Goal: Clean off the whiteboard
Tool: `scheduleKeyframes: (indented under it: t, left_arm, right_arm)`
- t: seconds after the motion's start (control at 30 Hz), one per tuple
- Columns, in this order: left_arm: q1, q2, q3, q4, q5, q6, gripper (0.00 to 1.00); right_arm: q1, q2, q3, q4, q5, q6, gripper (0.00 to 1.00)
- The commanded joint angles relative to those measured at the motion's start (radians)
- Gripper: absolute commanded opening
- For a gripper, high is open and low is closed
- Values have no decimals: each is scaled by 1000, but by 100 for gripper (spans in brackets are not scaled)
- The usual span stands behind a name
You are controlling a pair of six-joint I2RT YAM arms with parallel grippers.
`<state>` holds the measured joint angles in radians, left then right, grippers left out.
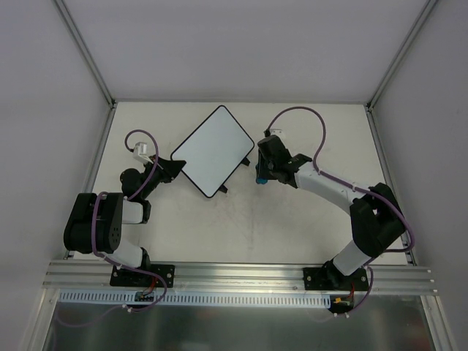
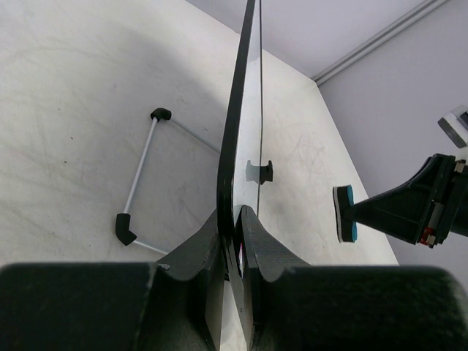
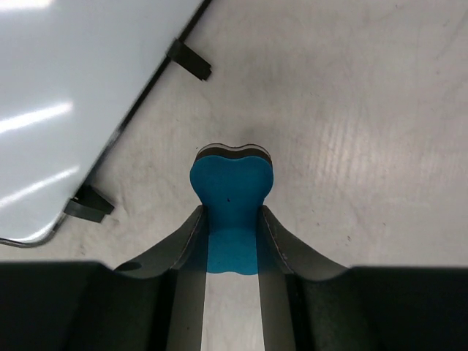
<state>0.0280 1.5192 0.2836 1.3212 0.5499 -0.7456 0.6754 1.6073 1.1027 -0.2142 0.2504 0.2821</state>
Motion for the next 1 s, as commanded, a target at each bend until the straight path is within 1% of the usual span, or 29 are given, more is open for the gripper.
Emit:
scheduleKeyframes:
  t: [0.0, 0.17, 0.3, 0.4, 0.6, 0.7, 0.8, 0.9, 0.93, 0.97]
  left_arm:
    - [19, 6, -14, 205, -13, 46, 0]
    - [21, -1, -15, 205, -10, 41, 0]
    - [23, 2, -15, 205, -7, 38, 0]
    - [26, 6, -17, 205, -11, 38, 0]
    - [29, 18, -12, 208, -2, 28, 0]
    - [30, 18, -12, 208, -1, 28, 0]
    - [30, 19, -12, 210, 1, 26, 0]
    - [30, 22, -14, 211, -1, 26, 1]
    - [30, 21, -12, 213, 1, 25, 4]
    - [30, 22, -12, 213, 4, 25, 6]
  right_arm:
    - [-5, 14, 30, -220, 12, -90, 0]
    - [-22, -15, -44, -221, -14, -103, 0]
    - [-40, -7, -63, -218, -55, -124, 5]
    - [-59, 25, -55, -218, -89, -130, 8]
    - [-83, 88, -27, -218, -145, -136, 9]
    - [-89, 97, -24, -218, -155, -138, 13]
    - [-92, 115, -21, -215, -164, -139, 19]
    - [-94, 120, -23, -214, -163, -141, 36]
    - [-96, 117, -29, -212, -157, -139, 43]
    - [-94, 109, -32, -211, -154, -138, 45]
